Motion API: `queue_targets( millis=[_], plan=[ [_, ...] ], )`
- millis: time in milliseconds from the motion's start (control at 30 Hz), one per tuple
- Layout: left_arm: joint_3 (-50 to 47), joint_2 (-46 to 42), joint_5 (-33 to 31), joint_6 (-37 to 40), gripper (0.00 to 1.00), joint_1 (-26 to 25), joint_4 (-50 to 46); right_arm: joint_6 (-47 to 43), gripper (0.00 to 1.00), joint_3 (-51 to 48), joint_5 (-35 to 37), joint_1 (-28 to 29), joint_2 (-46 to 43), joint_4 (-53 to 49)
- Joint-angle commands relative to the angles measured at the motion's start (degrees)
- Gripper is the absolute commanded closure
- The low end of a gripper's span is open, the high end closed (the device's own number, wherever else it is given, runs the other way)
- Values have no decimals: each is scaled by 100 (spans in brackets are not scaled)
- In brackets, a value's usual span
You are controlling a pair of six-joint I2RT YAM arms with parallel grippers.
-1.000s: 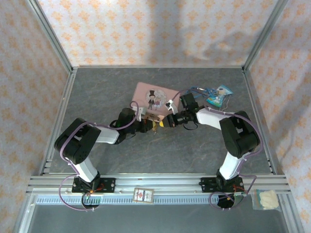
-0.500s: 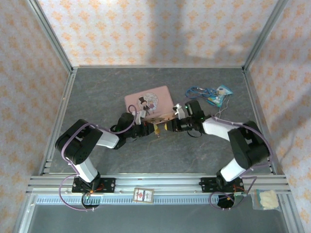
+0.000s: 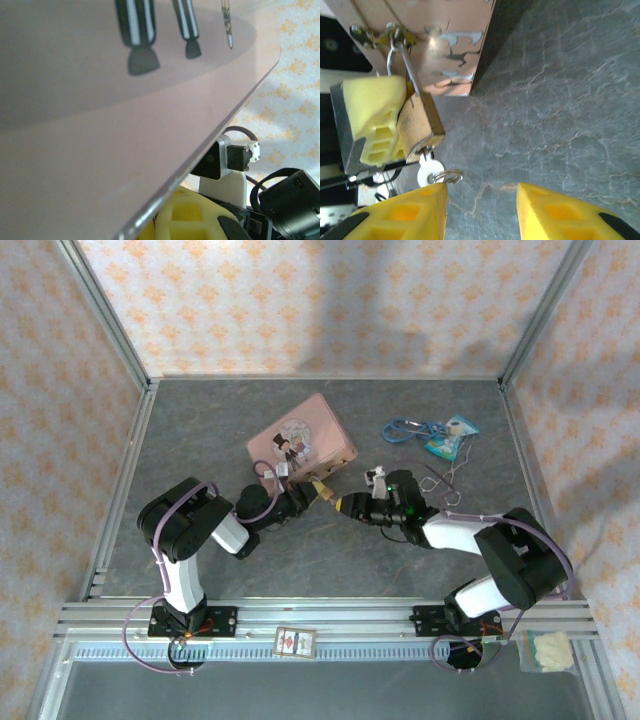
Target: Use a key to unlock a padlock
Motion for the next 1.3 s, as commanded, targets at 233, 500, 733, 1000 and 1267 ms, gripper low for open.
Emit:
queue_targets(
  millis=[233,500,733,1000,1267],
  plan=[
    [993,-920,-1340,1391,100,-244,-4268,-149,58,104,1023,27,-588,-175],
    [1594,-716,-1675,1944,92,-325,-5442,-558,58,253,1319,24,-720,-712],
    [1489,-1299,-1829,1959,43,-247,-5750,-1390,56,742,1997,228,-716,-1759],
    [979,-2479,-2401,1940,34,68,-6086,-2068,52,1548,2799,857,-178,-2504],
    [304,-2682,-2443,1558,34,369,-5312,-2346,52,2613,3995,1628,1027,-3228]
  ],
)
